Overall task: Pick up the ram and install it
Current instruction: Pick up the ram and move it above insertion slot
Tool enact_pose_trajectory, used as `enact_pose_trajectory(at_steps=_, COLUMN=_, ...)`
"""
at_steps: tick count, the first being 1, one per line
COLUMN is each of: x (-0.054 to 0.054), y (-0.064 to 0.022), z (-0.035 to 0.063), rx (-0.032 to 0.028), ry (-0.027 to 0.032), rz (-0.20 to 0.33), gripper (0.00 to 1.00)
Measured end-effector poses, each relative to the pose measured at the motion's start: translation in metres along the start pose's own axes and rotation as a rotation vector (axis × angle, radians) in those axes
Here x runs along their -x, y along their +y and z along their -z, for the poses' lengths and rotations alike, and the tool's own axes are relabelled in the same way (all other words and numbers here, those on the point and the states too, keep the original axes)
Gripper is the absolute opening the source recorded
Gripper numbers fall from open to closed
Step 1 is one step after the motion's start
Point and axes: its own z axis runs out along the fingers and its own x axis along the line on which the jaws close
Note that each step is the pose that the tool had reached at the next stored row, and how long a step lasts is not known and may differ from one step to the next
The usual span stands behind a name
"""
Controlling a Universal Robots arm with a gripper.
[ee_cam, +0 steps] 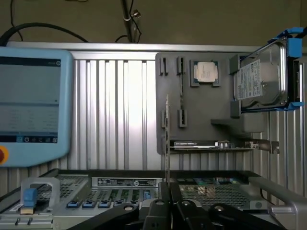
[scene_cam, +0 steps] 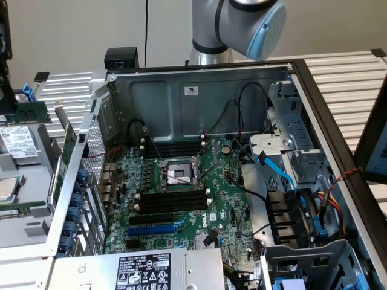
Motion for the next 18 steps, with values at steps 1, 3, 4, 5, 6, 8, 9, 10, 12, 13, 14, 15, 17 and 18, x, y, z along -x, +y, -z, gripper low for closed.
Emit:
enact_pose_trajectory(at_steps=1, x=0.000, y=-0.0024, z=0.0002, rx=0.0064, ry=0.0003, rz=0.000, gripper=0.13)
enact_pose_trajectory(at_steps=3, x=0.000, y=-0.0074, z=0.0007, rx=0.0188, ry=0.0006, rz=0.000, gripper=0.13)
enact_pose_trajectory(at_steps=4, x=0.000, y=-0.0107, z=0.0013, rx=0.0217, ry=0.0006, rz=0.001, gripper=0.13)
enact_pose_trajectory(at_steps=5, x=0.000, y=-0.0146, z=0.0020, rx=0.0231, ry=0.0008, rz=0.001, gripper=0.13)
enact_pose_trajectory(at_steps=6, x=0.000, y=-0.0184, z=0.0027, rx=0.0236, ry=0.0009, rz=0.001, gripper=0.13)
enact_pose_trajectory(at_steps=8, x=0.000, y=-0.0243, z=0.0032, rx=0.0238, ry=0.0010, rz=0.001, gripper=0.13)
enact_pose_trajectory(at_steps=9, x=0.000, y=-0.0270, z=0.0033, rx=0.0237, ry=0.0010, rz=0.001, gripper=0.13)
enact_pose_trajectory(at_steps=10, x=0.000, y=-0.0298, z=0.0034, rx=0.0237, ry=0.0012, rz=0.001, gripper=0.13)
enact_pose_trajectory(at_steps=12, x=0.000, y=-0.0354, z=0.0035, rx=0.0236, ry=0.0023, rz=0.001, gripper=0.13)
enact_pose_trajectory(at_steps=13, x=0.000, y=-0.0381, z=0.0036, rx=0.0235, ry=0.0027, rz=0.001, gripper=0.13)
enact_pose_trajectory(at_steps=14, x=0.000, y=-0.0407, z=0.0037, rx=0.0235, ry=0.0030, rz=0.001, gripper=0.13)
enact_pose_trajectory(at_steps=15, x=0.000, y=-0.0431, z=0.0038, rx=0.0234, ry=0.0035, rz=0.001, gripper=0.13)
enact_pose_trajectory(at_steps=17, x=0.001, y=-0.0485, z=0.0040, rx=0.0233, ry=0.0064, rz=0.001, gripper=0.13)
enact_pose_trajectory(at_steps=18, x=0.001, y=-0.0516, z=0.0041, rx=0.0231, ry=0.0090, rz=0.000, gripper=0.13)
